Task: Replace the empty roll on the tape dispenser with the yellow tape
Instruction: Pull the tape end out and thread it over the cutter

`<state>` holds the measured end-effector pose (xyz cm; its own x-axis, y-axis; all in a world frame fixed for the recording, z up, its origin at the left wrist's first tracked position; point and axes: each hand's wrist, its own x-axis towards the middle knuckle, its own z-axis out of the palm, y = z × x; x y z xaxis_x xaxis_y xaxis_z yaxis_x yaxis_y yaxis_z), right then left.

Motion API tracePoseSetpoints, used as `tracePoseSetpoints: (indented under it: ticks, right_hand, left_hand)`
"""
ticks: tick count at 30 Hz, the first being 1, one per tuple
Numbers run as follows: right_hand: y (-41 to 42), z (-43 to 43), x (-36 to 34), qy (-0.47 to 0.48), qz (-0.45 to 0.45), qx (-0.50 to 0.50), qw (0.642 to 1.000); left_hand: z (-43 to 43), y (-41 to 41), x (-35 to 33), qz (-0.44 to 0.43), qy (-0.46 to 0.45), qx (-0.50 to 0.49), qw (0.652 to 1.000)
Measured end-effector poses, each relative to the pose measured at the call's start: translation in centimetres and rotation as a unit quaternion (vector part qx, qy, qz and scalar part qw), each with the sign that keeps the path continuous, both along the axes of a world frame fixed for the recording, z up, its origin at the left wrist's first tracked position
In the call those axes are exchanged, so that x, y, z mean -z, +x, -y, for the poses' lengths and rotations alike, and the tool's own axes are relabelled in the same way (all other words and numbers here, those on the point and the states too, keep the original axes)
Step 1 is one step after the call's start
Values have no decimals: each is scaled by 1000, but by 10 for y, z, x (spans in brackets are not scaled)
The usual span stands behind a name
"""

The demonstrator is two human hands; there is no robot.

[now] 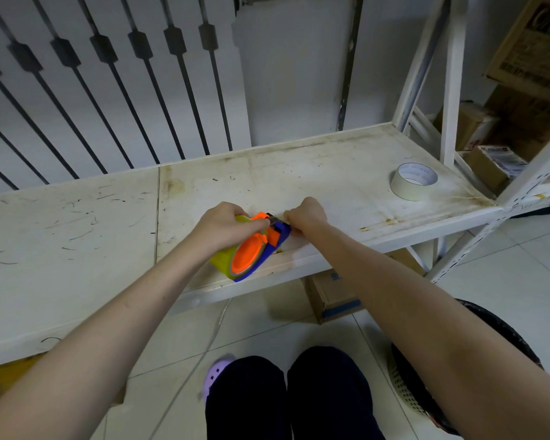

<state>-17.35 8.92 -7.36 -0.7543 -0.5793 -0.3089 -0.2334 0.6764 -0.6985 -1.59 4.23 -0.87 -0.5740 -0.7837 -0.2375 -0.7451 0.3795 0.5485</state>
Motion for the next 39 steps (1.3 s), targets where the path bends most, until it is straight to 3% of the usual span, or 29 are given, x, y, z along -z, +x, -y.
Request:
tracePoseSetpoints:
  ticks: [14, 29, 32, 36, 39]
  right_hand:
    - [0, 2, 10, -33, -73, 15, 997]
    - [-2, 0, 7, -8, -127, 0, 992]
    - [-3, -1, 12, 4, -128, 4, 992]
    - [-5, -2, 16, 8, -132, 14, 991]
    - [-8, -2, 20, -10, -117, 22, 993]
  left_hand:
    - [3, 5, 7, -33, -20, 9, 999]
    - [7, 13, 8, -40, 6, 25, 999]
    - [10, 11, 3, 2, 16, 44, 999]
    - [10, -4, -19, 133, 22, 95, 986]
    - [4, -23, -30, 200, -20, 124, 972]
